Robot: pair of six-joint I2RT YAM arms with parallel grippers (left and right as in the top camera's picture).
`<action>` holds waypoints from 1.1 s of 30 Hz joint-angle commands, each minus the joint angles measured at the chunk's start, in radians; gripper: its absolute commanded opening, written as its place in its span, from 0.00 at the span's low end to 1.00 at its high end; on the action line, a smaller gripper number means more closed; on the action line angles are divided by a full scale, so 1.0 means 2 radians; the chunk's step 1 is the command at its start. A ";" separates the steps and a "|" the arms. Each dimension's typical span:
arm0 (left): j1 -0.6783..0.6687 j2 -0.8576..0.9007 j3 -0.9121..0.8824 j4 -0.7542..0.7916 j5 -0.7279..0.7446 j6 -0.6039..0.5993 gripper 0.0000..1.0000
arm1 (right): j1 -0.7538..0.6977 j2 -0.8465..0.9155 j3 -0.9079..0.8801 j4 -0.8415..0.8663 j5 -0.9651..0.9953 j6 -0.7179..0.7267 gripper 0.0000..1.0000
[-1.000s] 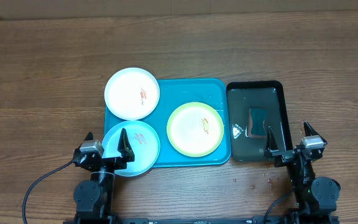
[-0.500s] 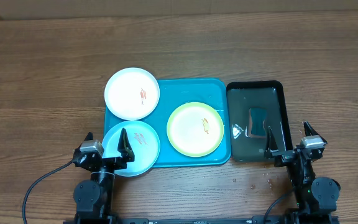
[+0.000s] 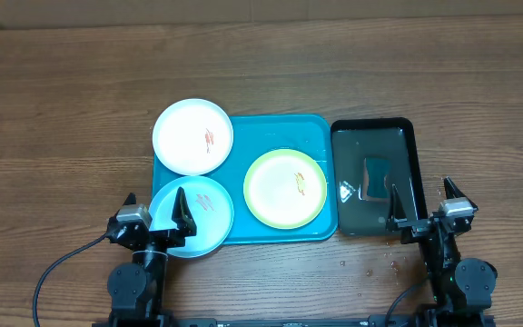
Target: Clean dirty plates on tray and stack at the side
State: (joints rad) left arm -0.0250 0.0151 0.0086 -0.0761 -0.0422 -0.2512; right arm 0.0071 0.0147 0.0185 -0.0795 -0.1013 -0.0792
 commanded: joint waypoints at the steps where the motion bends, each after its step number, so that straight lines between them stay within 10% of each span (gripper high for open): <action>1: -0.002 -0.005 -0.002 0.001 -0.005 0.008 1.00 | -0.001 -0.005 -0.005 0.003 -0.002 0.000 1.00; 33: -0.002 -0.005 -0.002 0.000 0.035 -0.010 1.00 | -0.001 -0.005 -0.005 0.003 -0.010 0.000 1.00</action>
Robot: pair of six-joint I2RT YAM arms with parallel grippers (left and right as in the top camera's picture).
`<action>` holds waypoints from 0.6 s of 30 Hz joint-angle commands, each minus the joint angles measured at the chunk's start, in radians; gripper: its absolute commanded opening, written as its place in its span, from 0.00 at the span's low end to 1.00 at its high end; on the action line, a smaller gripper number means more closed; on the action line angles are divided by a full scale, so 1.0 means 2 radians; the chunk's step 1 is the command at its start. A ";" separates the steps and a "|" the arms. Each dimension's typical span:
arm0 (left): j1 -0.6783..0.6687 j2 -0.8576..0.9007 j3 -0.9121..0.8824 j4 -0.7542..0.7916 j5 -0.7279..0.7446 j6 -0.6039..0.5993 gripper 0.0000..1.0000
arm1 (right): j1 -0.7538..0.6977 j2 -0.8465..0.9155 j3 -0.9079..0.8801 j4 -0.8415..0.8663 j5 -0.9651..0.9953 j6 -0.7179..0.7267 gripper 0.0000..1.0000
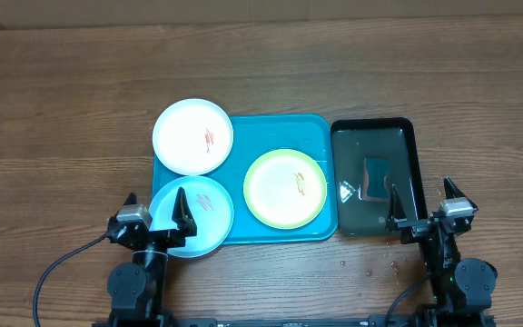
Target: Clean dirty plates on tray and stack at the side
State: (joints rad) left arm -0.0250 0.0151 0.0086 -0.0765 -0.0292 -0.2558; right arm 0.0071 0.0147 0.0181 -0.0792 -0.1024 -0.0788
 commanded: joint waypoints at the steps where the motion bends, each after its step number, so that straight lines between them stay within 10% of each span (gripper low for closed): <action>1: -0.002 -0.005 -0.002 0.001 0.042 -0.007 1.00 | -0.001 -0.005 -0.005 0.004 -0.023 0.000 1.00; 18: -0.002 0.008 0.120 -0.064 0.156 -0.059 1.00 | -0.001 0.000 0.074 -0.040 -0.137 0.145 1.00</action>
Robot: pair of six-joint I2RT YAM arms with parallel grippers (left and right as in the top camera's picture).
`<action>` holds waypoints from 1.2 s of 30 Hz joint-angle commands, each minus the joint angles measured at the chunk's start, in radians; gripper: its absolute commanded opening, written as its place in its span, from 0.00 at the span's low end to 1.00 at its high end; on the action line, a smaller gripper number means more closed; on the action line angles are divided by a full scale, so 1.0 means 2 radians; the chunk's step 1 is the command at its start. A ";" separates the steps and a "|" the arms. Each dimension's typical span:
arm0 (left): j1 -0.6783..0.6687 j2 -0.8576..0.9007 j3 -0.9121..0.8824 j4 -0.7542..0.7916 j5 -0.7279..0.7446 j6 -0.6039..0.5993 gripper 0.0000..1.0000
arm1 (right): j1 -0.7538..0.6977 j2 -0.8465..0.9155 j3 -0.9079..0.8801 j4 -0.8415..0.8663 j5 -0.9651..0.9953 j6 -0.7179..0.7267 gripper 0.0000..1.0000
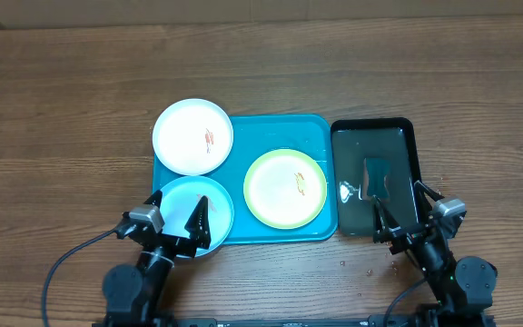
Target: Clean dirty plates on tray and stack at the side
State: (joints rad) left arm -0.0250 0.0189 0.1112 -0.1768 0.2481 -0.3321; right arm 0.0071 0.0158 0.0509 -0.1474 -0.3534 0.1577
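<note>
Three dirty plates lie on the teal tray (316,132): a white plate (192,136) hanging over its far left corner, a light blue plate (189,202) at the near left, and a green-rimmed plate (286,188) in the middle. Each carries small food smears. A dark sponge (376,174) lies in the water of the black tub (371,123) to the tray's right. My left gripper (176,225) is open over the near edge of the blue plate. My right gripper (403,211) is open at the tub's near right corner, just short of the sponge.
The tray and tub sit side by side on a wooden table (80,100). Water drops (370,266) spot the wood in front of the tub. A black cable (62,272) runs from the left arm toward the near edge.
Both arms have moved. My left gripper now sits further right and turned over the blue plate. My right gripper has shifted left and angled over the tub's near end. Both remain open.
At the two earlier moments both grippers rested open and still at the near edge, left by the blue plate and right beside the tub. Now each has swung inward. The plates and sponge lie where they were.
</note>
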 commanded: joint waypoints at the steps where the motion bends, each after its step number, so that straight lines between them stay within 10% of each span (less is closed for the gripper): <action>1: -0.002 0.017 0.099 -0.034 0.017 -0.021 1.00 | -0.001 0.005 0.084 -0.025 -0.011 0.026 1.00; 7: -0.002 0.157 0.310 -0.169 0.035 -0.002 1.00 | -0.001 0.103 0.251 -0.139 -0.011 0.026 1.00; 16: -0.002 0.492 0.731 -0.573 0.085 0.032 1.00 | -0.001 0.401 0.568 -0.412 -0.011 0.005 1.00; 22: -0.002 0.625 0.849 -0.666 0.122 0.031 1.00 | -0.001 0.557 0.697 -0.539 -0.015 0.005 1.00; 23: -0.002 0.639 0.849 -0.661 0.121 0.031 0.97 | -0.001 0.576 0.706 -0.554 -0.015 0.005 1.00; 24: -0.002 0.651 0.848 -0.655 0.121 0.031 0.74 | -0.001 0.589 0.708 -0.565 -0.015 0.002 1.00; 26: -0.007 0.678 0.848 -0.657 0.121 0.023 0.06 | -0.001 0.612 0.708 -0.586 -0.015 -0.007 0.86; 30: -0.025 0.722 0.848 -0.660 0.102 0.014 0.04 | -0.001 0.647 0.708 -0.616 -0.015 -0.018 0.68; 36: -0.054 0.774 0.848 -0.644 0.067 -0.006 0.09 | -0.001 0.676 0.707 -0.625 -0.015 -0.018 0.75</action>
State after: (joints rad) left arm -0.1158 1.5417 1.7832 -1.4731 0.4152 -0.3164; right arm 0.0071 1.3617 1.4372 -1.3930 -0.3779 0.1364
